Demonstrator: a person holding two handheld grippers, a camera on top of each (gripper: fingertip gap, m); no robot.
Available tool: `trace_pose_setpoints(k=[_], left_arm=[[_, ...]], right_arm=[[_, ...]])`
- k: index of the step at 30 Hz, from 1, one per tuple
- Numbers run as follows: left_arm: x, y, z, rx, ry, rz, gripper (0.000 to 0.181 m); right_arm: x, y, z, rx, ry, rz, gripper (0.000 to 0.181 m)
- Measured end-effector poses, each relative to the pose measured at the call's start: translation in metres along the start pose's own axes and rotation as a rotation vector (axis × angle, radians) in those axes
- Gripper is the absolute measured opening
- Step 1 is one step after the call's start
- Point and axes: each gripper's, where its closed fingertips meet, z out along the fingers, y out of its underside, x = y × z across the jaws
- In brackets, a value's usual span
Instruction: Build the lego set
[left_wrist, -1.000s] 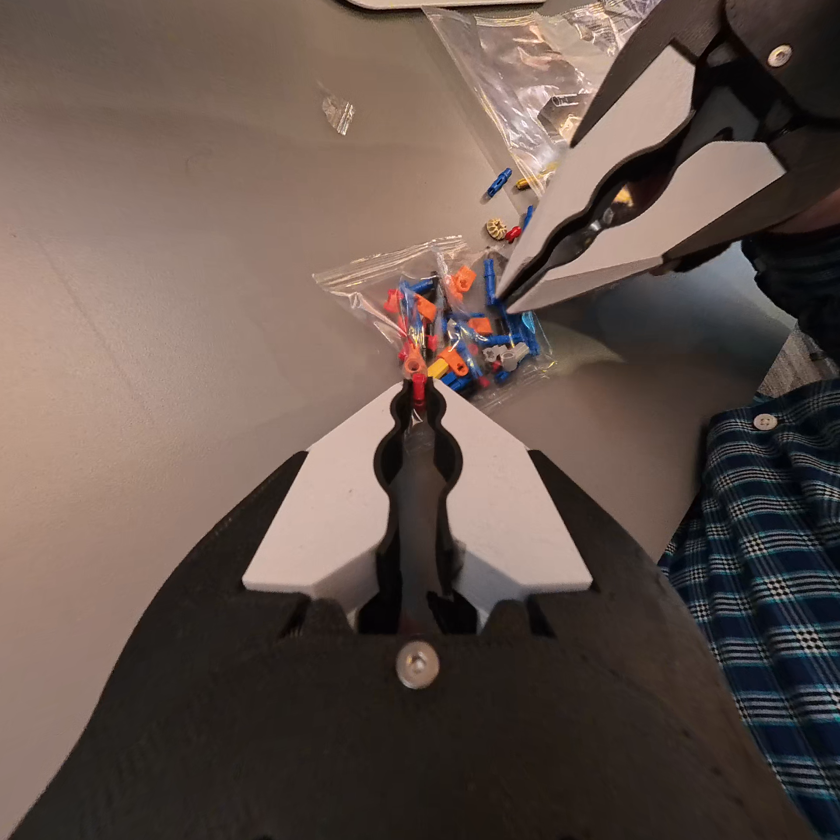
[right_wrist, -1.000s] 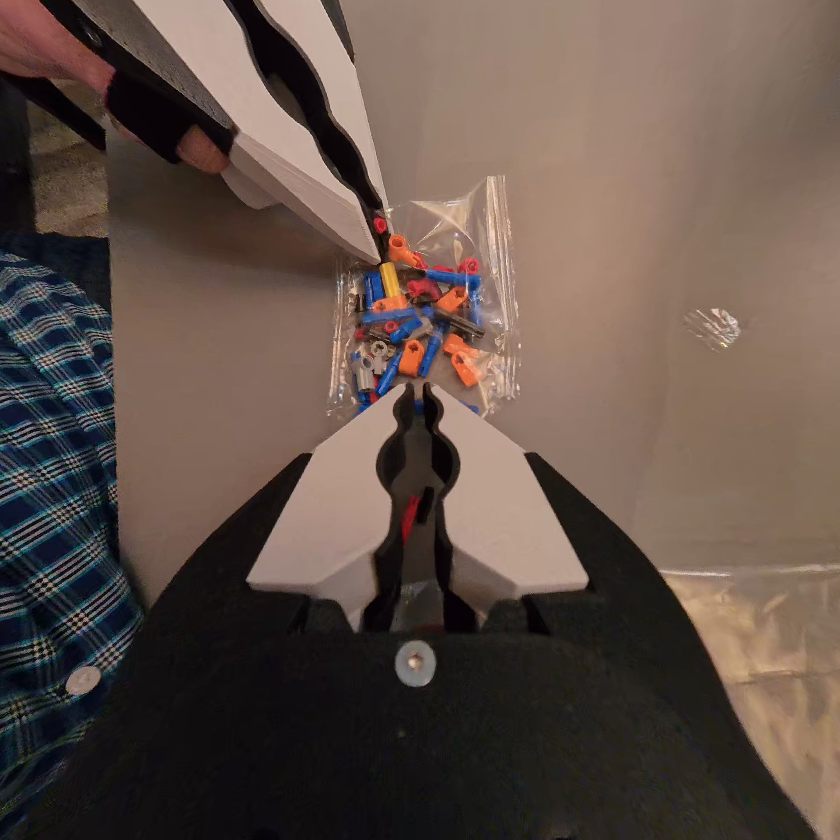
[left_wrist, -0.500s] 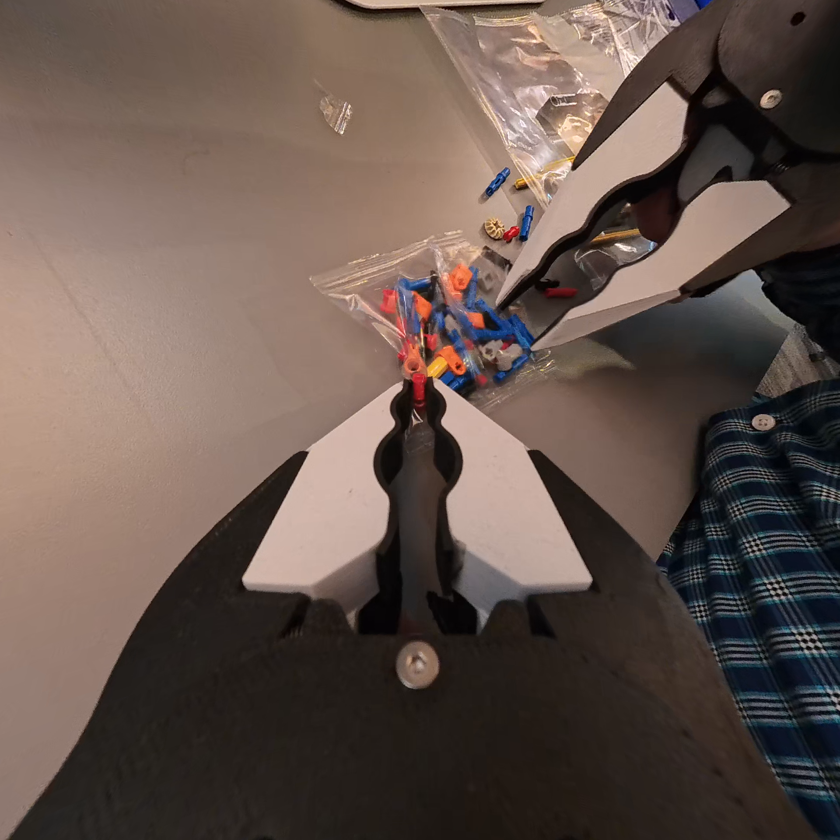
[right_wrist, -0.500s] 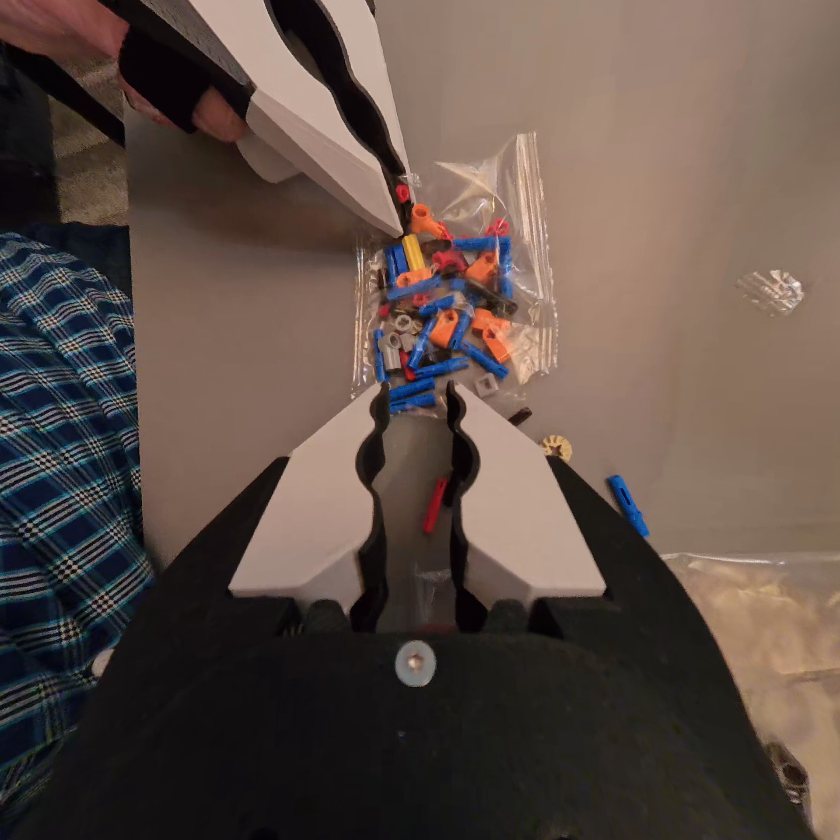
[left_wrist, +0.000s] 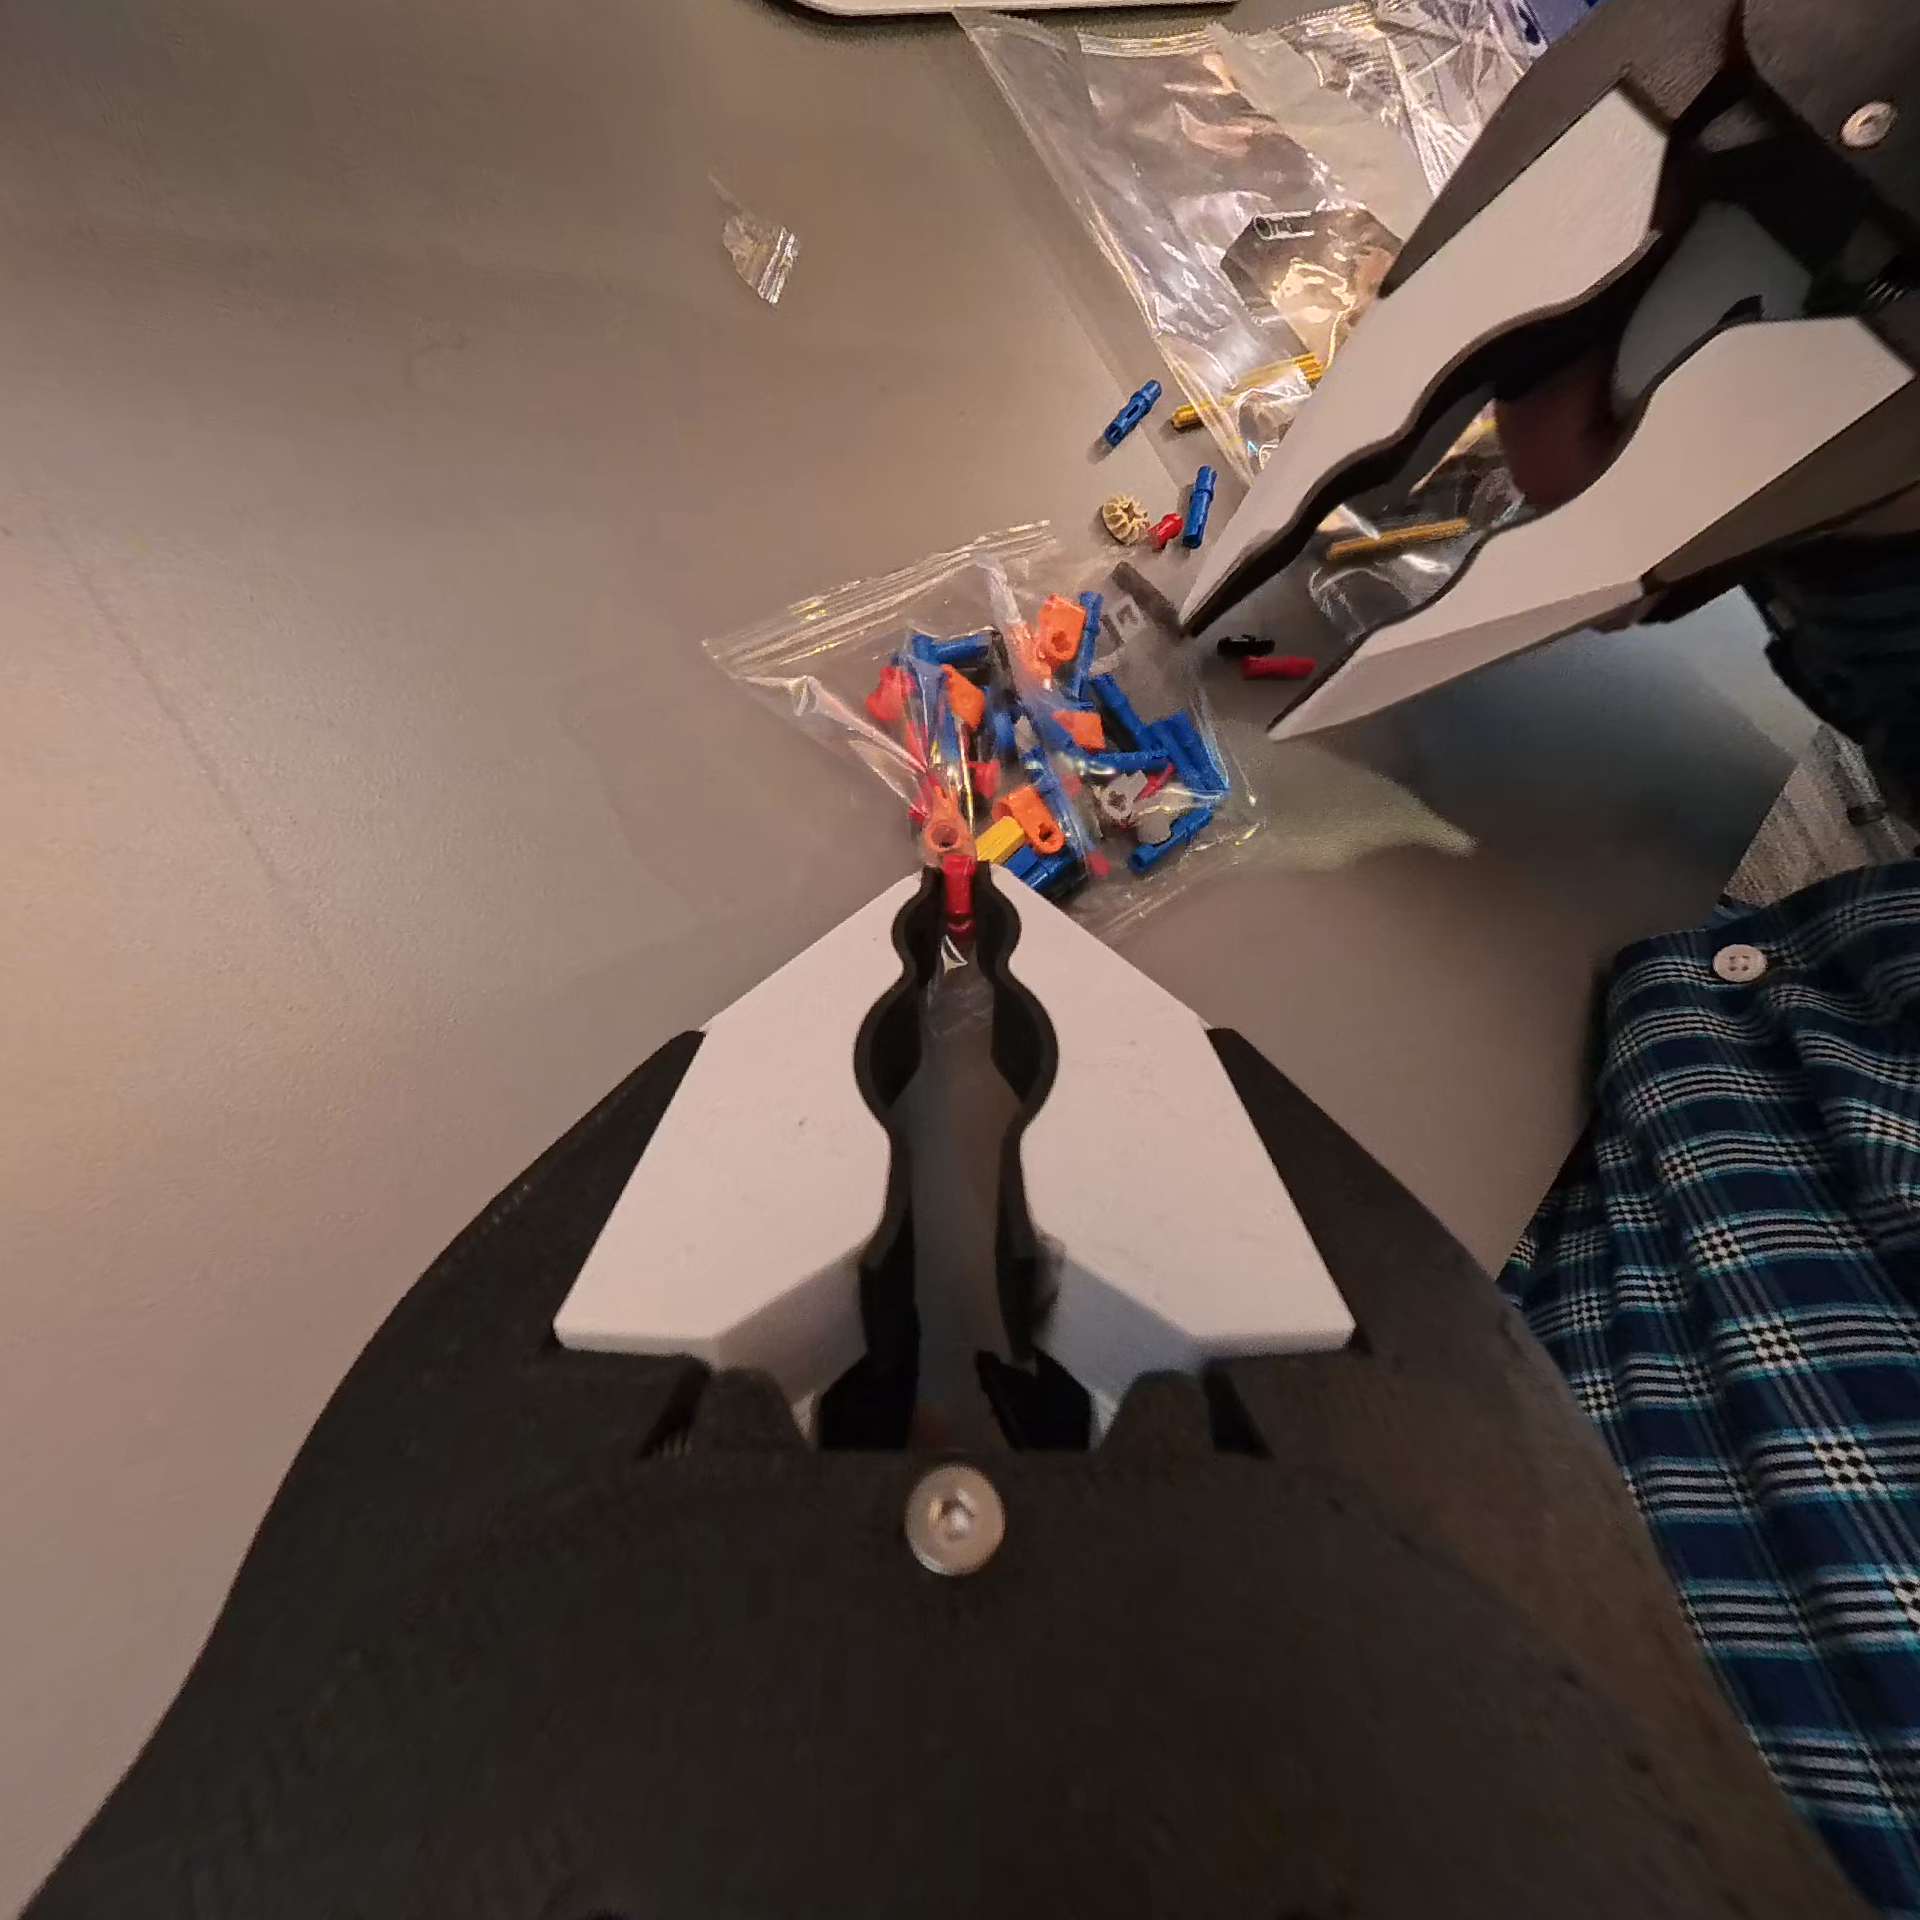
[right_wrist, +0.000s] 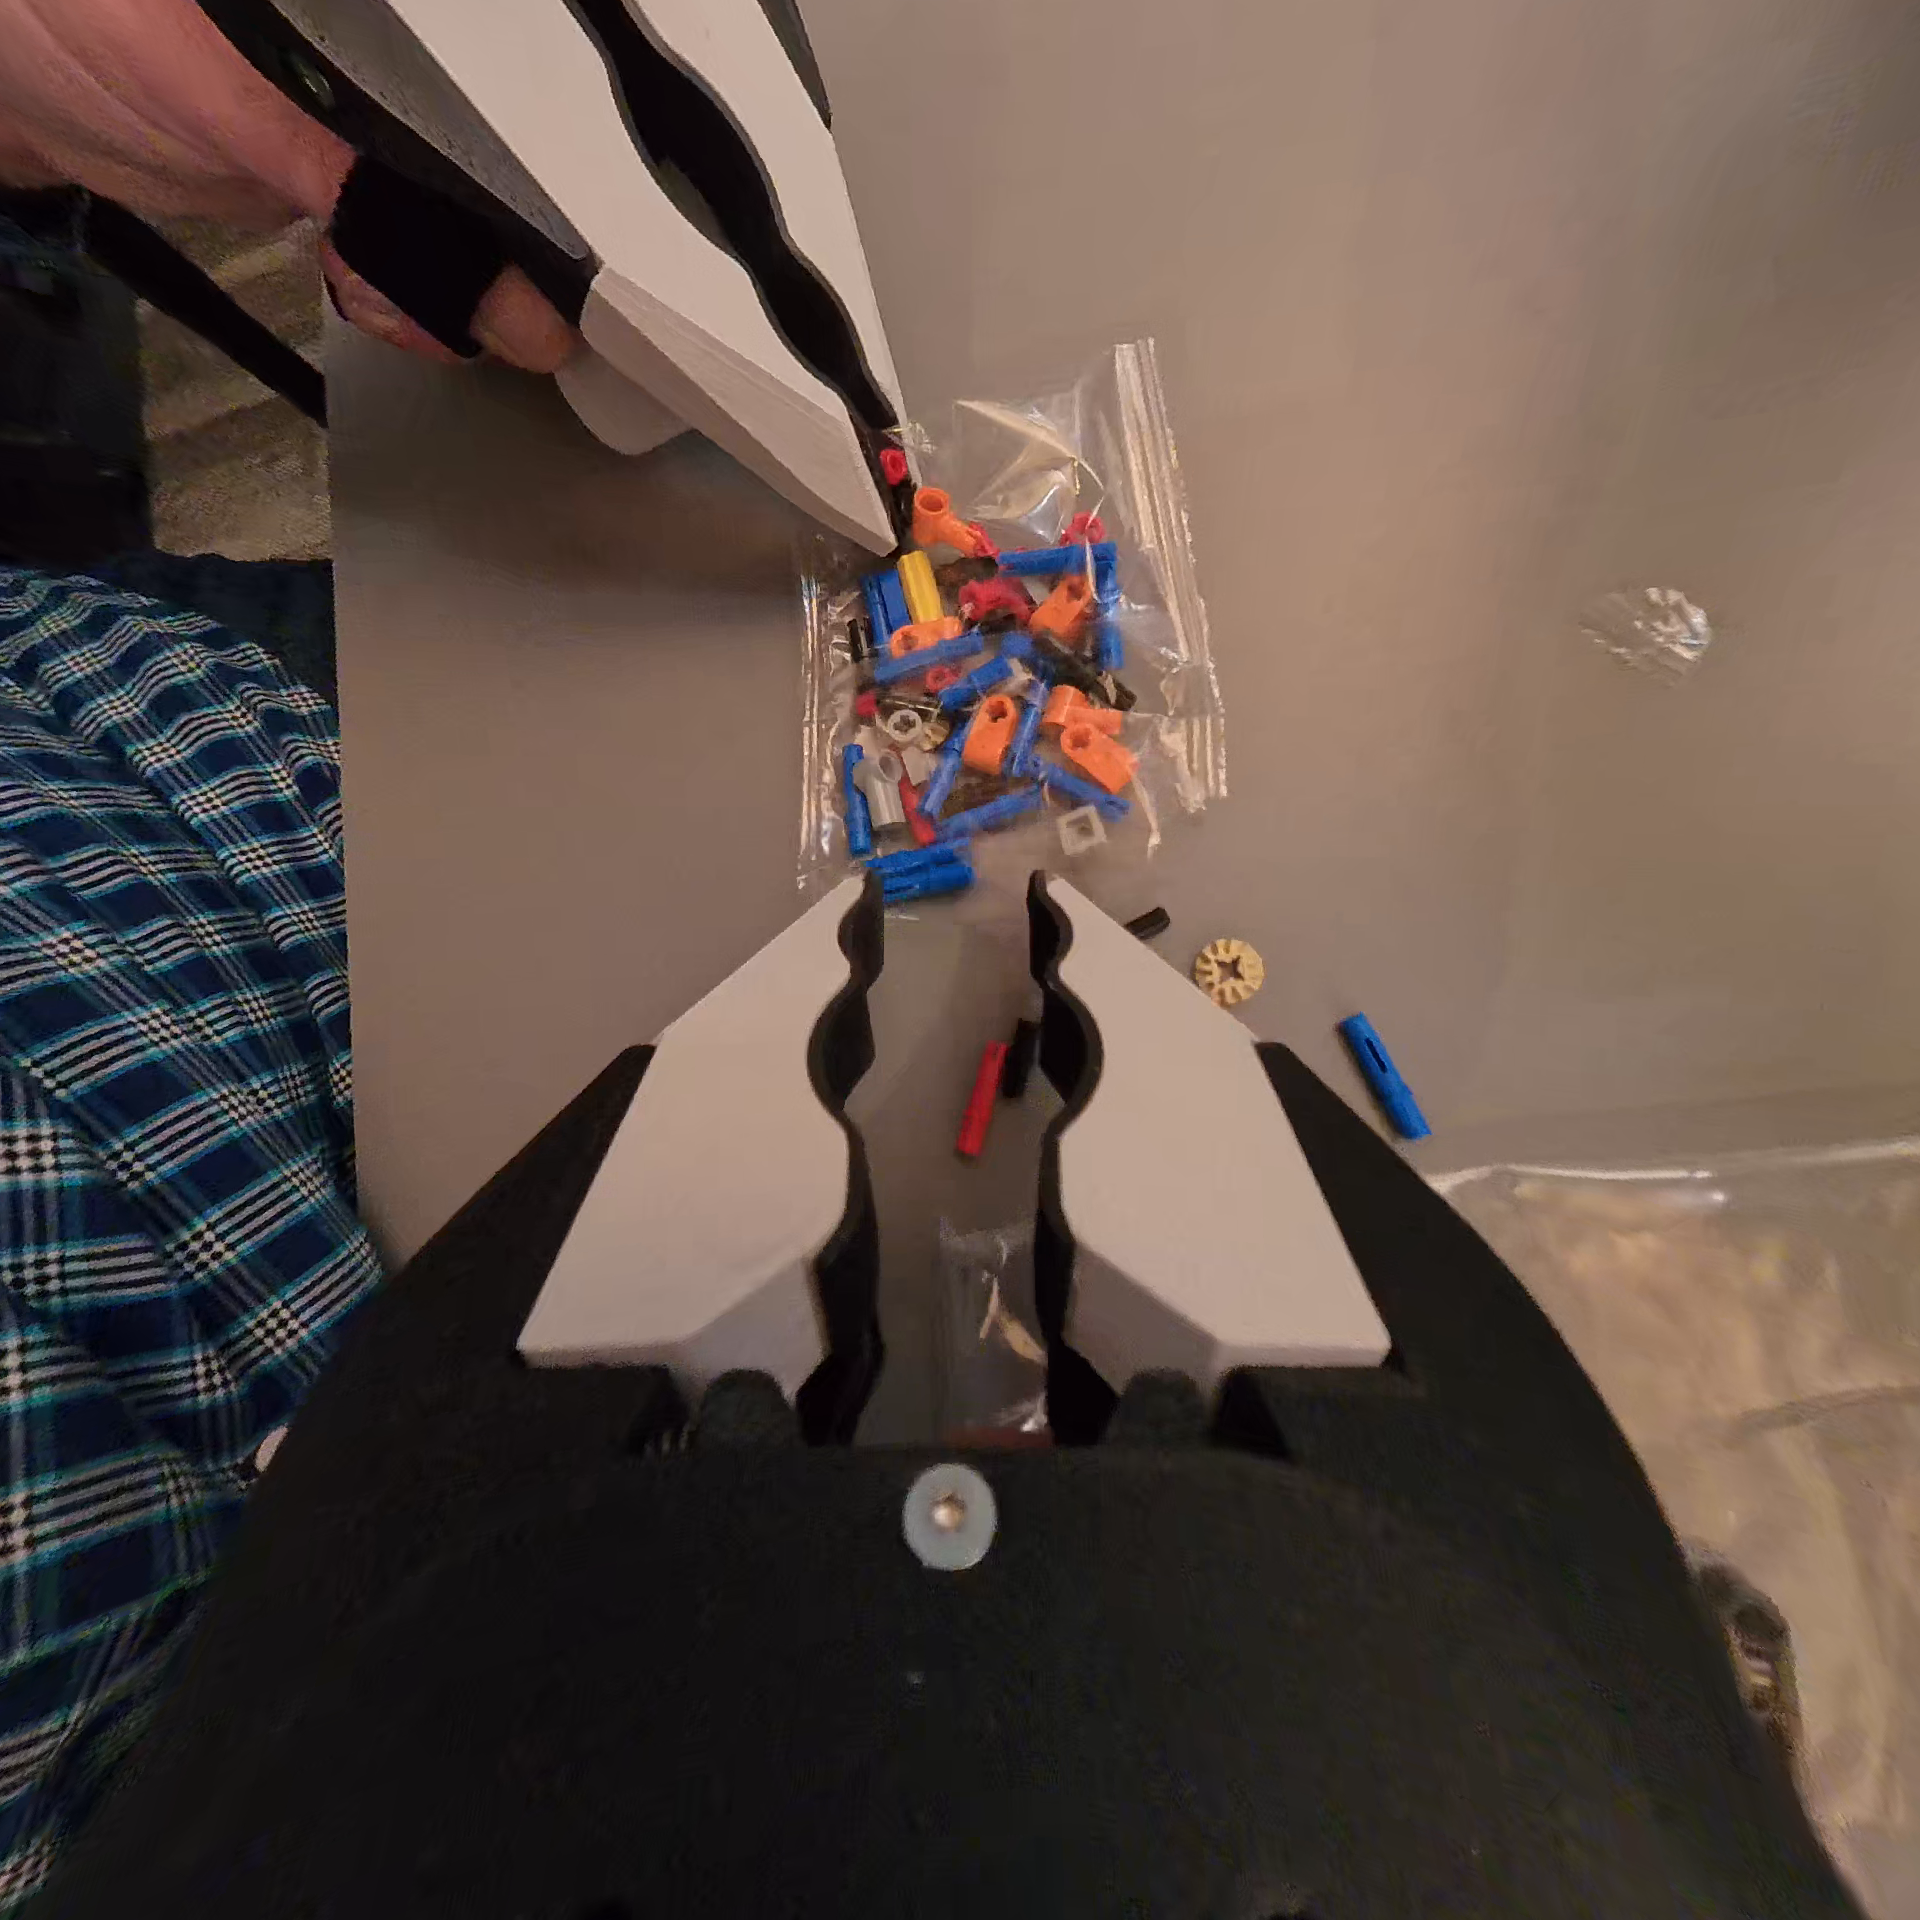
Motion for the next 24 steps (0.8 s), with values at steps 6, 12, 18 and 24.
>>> trace_pose_setpoints(k=[6,12,18,24], left_arm=[[-0.001,0.0,-0.002,0.003,-0.008,0.0,0.003],[-0.001,-0.001,-0.001,0.002,-0.01,0.001,0.003],[0.0,-0.001,-0.001,0.003,-0.011,0.002,0.003],[0.001,-0.003,-0.004,0.022,-0.014,0.029,0.003]], right_arm=[[0.009,0.011,-0.013,0.001,0.035,0.036,0.026],[0.012,0.021,-0.019,-0.005,0.053,0.056,0.026],[0.008,0.02,-0.019,0.007,0.049,0.05,0.025],[0.0,0.008,-0.012,0.042,0.036,0.021,0.024]])
